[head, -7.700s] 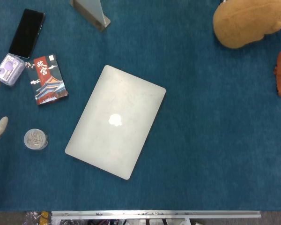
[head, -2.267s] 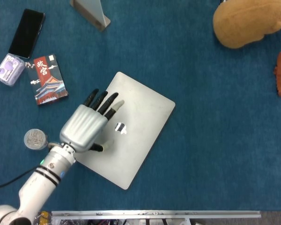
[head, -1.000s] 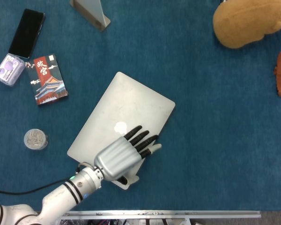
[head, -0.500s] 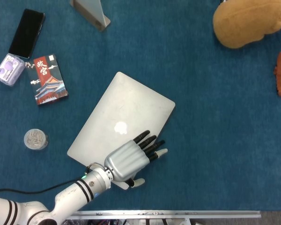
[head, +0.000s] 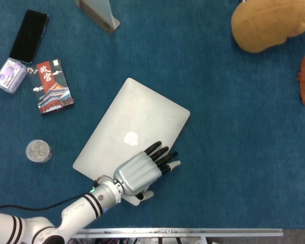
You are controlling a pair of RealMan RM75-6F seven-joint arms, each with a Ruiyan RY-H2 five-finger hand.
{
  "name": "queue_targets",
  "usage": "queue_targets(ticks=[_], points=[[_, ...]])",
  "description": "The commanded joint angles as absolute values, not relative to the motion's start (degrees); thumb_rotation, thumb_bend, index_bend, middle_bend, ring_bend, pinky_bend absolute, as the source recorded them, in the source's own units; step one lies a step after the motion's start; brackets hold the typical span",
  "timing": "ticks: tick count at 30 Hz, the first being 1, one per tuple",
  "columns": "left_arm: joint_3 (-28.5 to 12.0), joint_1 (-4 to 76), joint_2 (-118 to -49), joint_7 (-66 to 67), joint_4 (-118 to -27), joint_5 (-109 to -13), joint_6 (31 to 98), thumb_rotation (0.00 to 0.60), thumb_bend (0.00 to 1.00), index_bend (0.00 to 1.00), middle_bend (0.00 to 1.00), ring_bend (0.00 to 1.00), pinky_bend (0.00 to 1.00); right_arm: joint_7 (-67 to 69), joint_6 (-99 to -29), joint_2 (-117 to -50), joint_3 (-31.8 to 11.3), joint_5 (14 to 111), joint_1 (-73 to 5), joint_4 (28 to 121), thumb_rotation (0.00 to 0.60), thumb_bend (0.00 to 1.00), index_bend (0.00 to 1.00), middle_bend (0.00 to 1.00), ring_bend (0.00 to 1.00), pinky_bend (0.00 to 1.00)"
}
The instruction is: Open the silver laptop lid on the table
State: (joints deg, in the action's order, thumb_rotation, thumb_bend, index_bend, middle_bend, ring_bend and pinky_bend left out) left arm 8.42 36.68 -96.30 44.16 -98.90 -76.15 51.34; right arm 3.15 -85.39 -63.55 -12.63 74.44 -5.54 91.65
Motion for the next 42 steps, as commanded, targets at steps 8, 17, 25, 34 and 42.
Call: queue_targets(ticks=[8,17,25,34,42], points=[[8.38,36.84,-96.36,43.43,-98.47,-75.98,51.14,0.528,0.26,0.00,0.00,0.00,0.00,2.69,-85.88,-63.23,-12.69,74.54,-5.30,92.31,0.511,0.31,0.00,0.11,0.00,0.03],[8.09,37.01,-95.47,43.20,-98.99,-75.57,51.33,0.596,0.28,0.00,0.00,0.00,0.00,2.30,-86.07,-63.13,-12.78,74.63,-5.32,92.79,0.511,0.31,0.00,0.11,0.00,0.03],[7.87,37.42,-93.68,43.97,-99.70,-74.92,51.54,0.600,0.31,0.00,0.00,0.00,0.00,1.58,-86.42,-63.04,-12.84,74.74,-5.31,93.49,0.512,0.31,0.00,0.11,0.00,0.03],[7.30,38.02,-91.99,44.97,-100.49,-73.95,51.79,0.600,0.31,0.00,0.00,0.00,0.00,0.79,-86.73,-63.05,-12.98,74.82,-5.40,94.21,0.511,0.31,0.00,0.11,0.00,0.03],[7.38,37.76,-91.18,45.31,-102.69,-73.05,52.79,0.600,0.31,0.00,0.00,0.00,0.00,0.74,-86.88,-63.12,-12.94,74.96,-5.38,94.41,0.512,0.31,0.00,0.11,0.00,0.03]])
